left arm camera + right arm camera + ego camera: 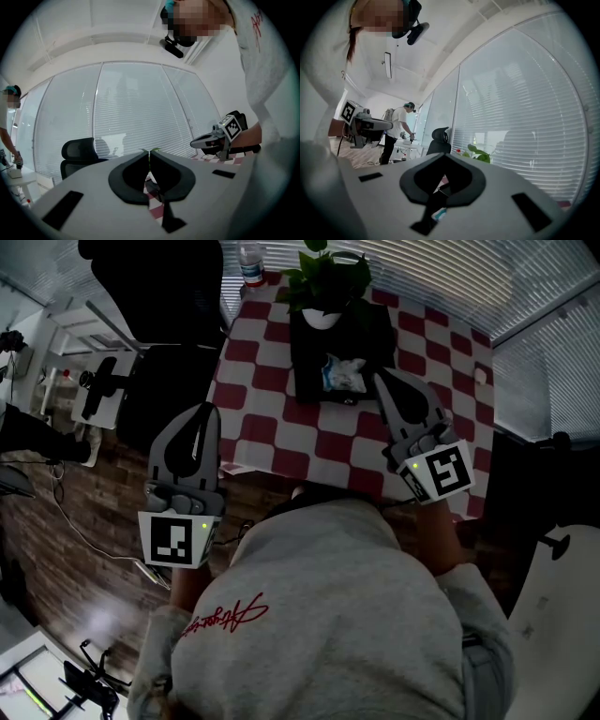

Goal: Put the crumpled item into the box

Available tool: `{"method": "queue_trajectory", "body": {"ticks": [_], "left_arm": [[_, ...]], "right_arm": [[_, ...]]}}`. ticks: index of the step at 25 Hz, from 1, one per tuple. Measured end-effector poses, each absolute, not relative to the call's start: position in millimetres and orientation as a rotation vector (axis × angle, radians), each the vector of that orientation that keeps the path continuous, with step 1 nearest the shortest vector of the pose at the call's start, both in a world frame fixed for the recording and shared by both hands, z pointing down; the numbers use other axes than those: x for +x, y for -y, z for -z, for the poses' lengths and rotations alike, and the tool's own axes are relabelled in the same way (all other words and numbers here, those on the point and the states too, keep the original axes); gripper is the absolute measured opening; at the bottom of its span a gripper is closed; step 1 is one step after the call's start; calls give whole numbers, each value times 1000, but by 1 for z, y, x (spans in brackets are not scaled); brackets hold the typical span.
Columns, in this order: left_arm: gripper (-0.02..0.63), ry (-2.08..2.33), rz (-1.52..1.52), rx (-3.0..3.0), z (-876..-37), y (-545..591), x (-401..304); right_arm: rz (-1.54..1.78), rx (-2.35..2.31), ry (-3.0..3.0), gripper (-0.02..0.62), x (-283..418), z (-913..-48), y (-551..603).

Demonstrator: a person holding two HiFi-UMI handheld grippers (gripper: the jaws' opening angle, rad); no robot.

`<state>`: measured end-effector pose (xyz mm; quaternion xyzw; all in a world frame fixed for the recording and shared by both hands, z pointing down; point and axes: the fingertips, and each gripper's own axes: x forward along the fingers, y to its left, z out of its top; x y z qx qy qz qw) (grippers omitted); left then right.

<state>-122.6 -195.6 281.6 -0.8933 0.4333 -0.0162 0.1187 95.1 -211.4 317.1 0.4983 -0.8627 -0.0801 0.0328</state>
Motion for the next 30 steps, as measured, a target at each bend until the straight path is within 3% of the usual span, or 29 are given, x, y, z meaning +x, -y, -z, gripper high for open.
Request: {"method": "queue_trajectory", "body": {"ticks": [30], "left_arm": [[23,-1257,11,-2622,-281,201,-126]], "right_arm": [[336,1585,2720,11,90,-277,198]]}}
